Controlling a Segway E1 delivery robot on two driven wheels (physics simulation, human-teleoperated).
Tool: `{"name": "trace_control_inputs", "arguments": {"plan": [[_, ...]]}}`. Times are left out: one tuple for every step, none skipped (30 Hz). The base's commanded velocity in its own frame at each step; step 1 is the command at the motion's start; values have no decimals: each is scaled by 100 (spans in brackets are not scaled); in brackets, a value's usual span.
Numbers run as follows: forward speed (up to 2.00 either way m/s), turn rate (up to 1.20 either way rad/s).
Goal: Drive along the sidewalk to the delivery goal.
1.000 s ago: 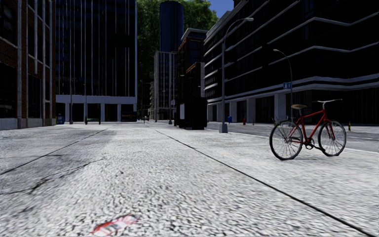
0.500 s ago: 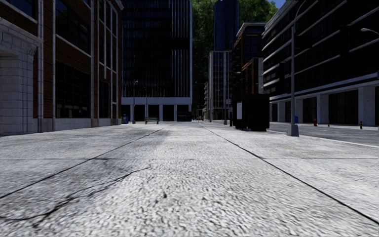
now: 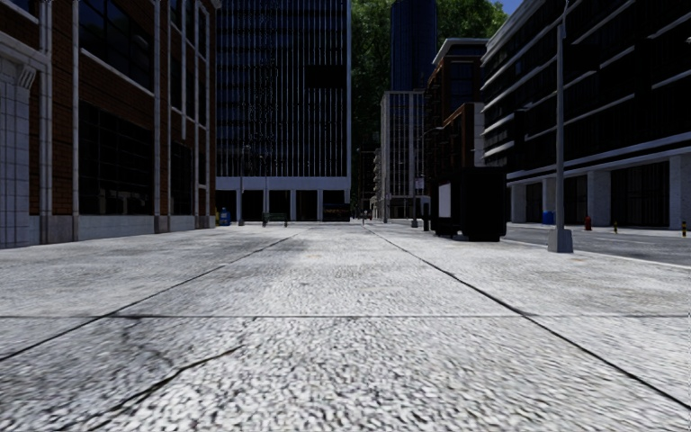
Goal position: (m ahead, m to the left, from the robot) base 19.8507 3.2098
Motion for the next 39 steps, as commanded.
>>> {"name": "trace_control_inputs", "arguments": {"plan": [[200,3],[200,10],[200,10],[200,12],[200,13],[200,13],[200,13],[200,13],[200,13],[200,13],[200,16],[200,16],[200,18],[200,19],[200,28],[200,31],[200,31],[200,32],[200,32],[200,31],[200,19],[200,19],[200,2],[200,0],[200,0],[200,0],[200,0],[200,0],[200,0],[200,0],[200,0],[200,0],[200,0],[200,0],[200,0],[200,0],[200,0],[200,0],[200,0]]}}
